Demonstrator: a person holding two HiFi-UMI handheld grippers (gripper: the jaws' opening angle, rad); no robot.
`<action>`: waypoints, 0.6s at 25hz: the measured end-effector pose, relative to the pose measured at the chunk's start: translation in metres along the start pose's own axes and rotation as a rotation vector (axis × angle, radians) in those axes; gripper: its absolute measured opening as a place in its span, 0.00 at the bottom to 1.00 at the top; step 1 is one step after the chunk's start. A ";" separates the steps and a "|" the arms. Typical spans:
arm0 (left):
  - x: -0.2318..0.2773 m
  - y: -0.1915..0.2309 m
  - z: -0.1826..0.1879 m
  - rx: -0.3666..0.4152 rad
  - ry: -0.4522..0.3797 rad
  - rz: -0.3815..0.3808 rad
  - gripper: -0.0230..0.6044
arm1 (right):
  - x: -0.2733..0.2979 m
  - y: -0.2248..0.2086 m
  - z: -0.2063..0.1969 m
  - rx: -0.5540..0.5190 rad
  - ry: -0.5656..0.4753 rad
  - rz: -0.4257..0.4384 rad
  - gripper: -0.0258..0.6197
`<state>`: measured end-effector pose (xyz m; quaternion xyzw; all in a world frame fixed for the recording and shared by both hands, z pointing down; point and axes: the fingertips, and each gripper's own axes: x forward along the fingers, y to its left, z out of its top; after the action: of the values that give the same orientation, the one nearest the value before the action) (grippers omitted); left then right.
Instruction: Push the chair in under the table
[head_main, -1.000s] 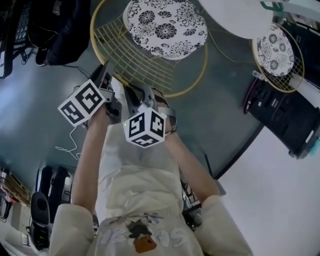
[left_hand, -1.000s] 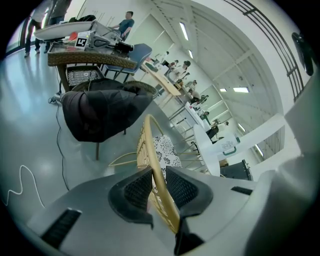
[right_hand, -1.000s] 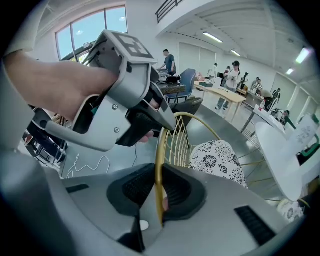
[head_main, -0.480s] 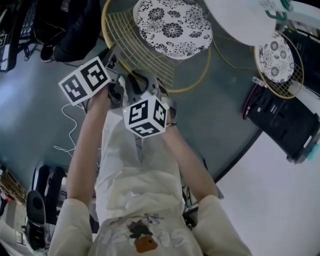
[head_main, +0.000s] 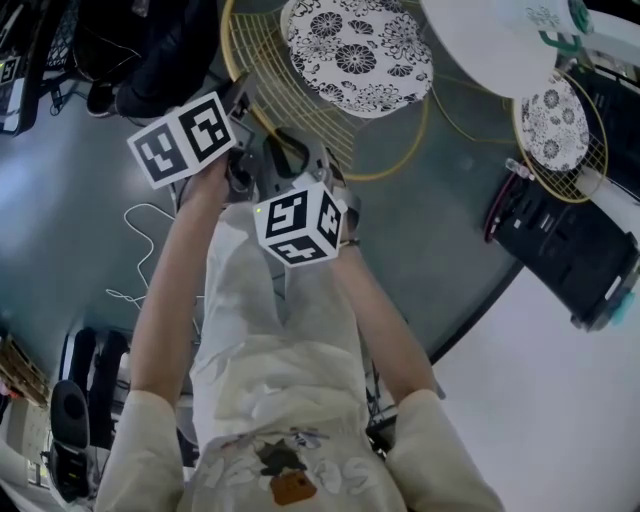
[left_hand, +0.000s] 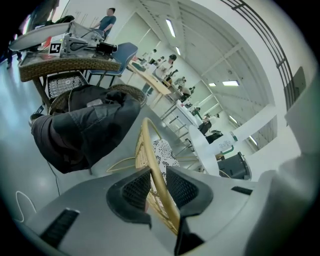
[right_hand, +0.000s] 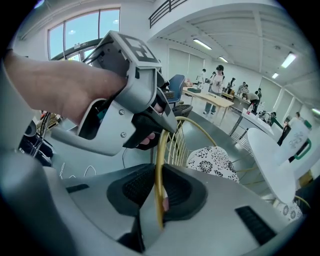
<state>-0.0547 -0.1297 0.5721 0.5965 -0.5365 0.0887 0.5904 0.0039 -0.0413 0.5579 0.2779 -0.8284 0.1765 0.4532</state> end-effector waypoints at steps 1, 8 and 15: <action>-0.001 0.000 -0.001 0.020 0.001 -0.002 0.18 | 0.000 0.002 -0.001 -0.003 -0.001 -0.001 0.13; -0.023 -0.004 -0.018 0.126 0.022 0.009 0.29 | -0.020 0.015 -0.001 0.008 -0.025 0.026 0.13; -0.043 -0.018 -0.033 0.135 0.015 -0.012 0.30 | -0.044 0.004 0.009 0.045 -0.061 0.031 0.13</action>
<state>-0.0415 -0.0847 0.5388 0.6373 -0.5214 0.1257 0.5534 0.0146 -0.0298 0.5159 0.2806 -0.8418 0.1935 0.4186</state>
